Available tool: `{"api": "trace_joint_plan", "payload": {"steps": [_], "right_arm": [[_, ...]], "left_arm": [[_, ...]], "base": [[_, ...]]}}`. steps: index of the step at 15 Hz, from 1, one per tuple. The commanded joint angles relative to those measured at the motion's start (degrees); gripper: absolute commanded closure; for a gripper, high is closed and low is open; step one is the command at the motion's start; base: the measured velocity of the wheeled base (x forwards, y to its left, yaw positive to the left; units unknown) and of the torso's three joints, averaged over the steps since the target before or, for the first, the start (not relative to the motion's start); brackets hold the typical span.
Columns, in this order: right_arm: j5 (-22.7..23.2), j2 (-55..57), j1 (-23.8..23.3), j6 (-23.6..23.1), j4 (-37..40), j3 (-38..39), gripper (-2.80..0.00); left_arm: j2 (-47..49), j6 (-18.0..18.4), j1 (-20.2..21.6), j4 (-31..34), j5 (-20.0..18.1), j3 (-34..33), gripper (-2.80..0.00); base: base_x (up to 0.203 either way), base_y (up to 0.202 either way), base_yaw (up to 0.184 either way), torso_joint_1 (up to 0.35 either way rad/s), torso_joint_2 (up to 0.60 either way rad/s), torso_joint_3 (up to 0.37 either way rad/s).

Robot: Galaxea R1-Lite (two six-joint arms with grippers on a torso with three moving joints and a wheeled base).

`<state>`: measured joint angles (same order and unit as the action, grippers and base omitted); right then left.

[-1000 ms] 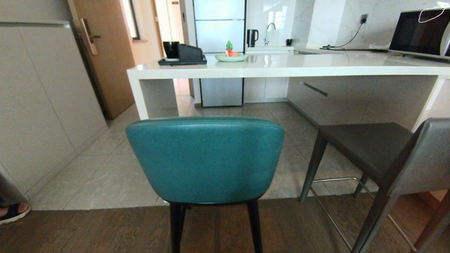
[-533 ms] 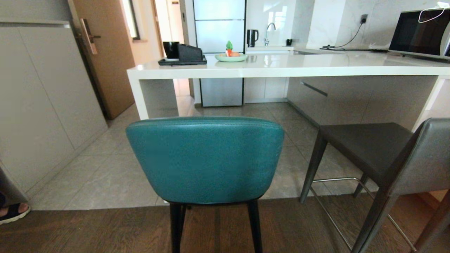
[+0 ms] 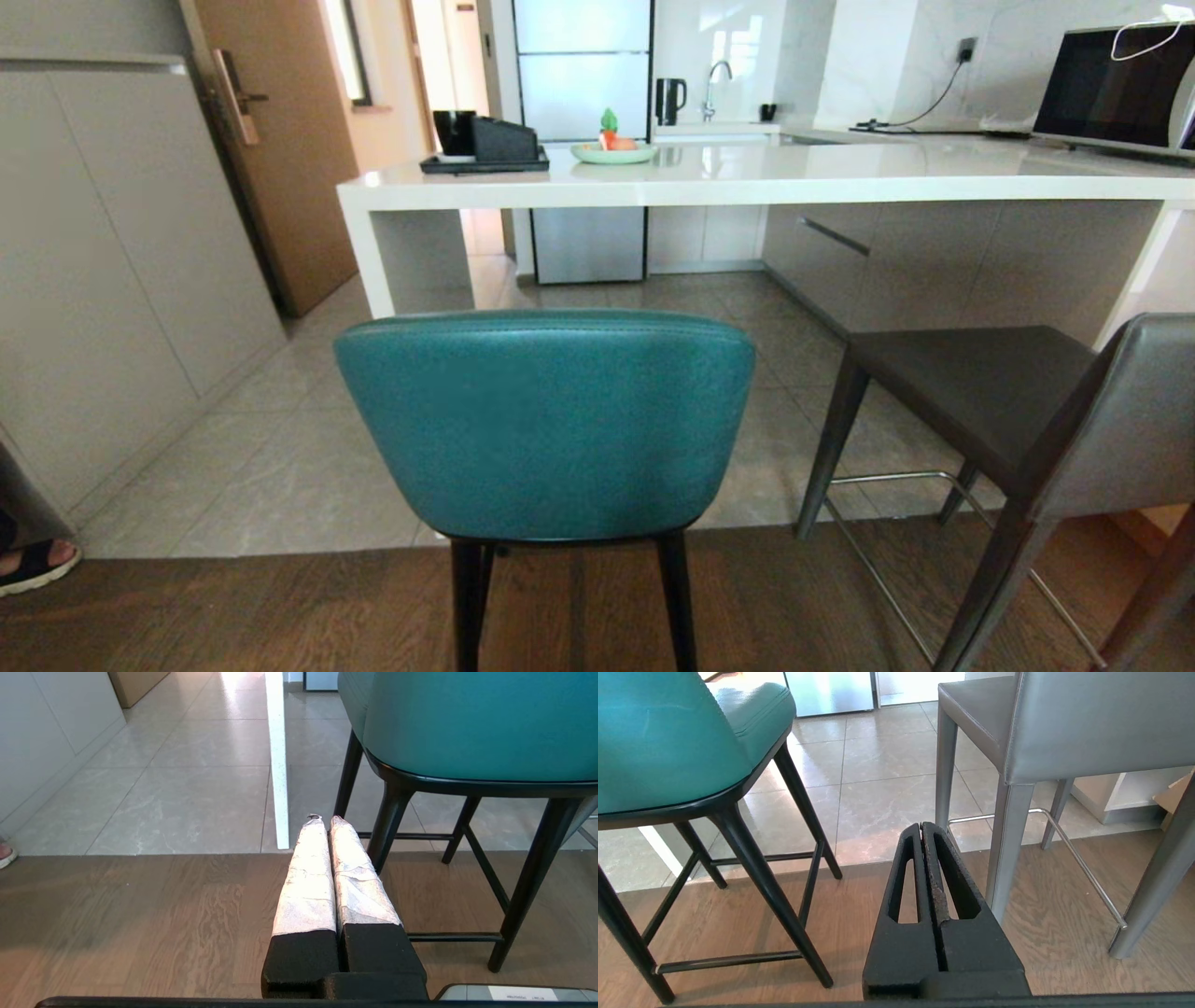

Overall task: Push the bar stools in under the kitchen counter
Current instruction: Push the blue chair back under the dining table

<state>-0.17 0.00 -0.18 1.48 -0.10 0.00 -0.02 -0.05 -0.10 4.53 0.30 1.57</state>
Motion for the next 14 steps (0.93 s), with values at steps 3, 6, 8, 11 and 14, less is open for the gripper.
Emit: {"api": "trace_joint_plan", "payload": {"steps": [3,6,8,11,14], "right_arm": [[0.0,0.1,0.0,0.0,0.0,0.3,0.0],[0.0,0.1,0.0,0.0,0.0,0.3,0.0],[0.0,0.1,0.0,0.0,0.0,0.3,0.0],[0.0,0.1,0.0,0.0,0.0,0.3,0.0],[0.0,0.1,0.0,0.0,0.0,0.3,0.0]], "left_arm": [[0.1,0.0,0.0,0.0,0.0,0.0,0.0],[0.1,0.0,0.0,0.0,0.0,0.0,0.0],[0.0,0.0,0.0,0.0,0.0,0.0,0.0],[0.0,0.0,0.0,0.0,0.0,0.0,0.0],[0.0,0.0,0.0,0.0,0.0,0.0,0.0]], "base": [[0.0,0.0,0.0,0.0,0.0,0.0],[0.0,0.0,0.0,0.0,0.0,0.0],[0.072,0.0,0.0,0.001,0.0,0.001],[0.181,0.0,0.002,0.005,0.0,0.002],[0.033,0.0,0.0,0.004,0.0,0.002]]}}
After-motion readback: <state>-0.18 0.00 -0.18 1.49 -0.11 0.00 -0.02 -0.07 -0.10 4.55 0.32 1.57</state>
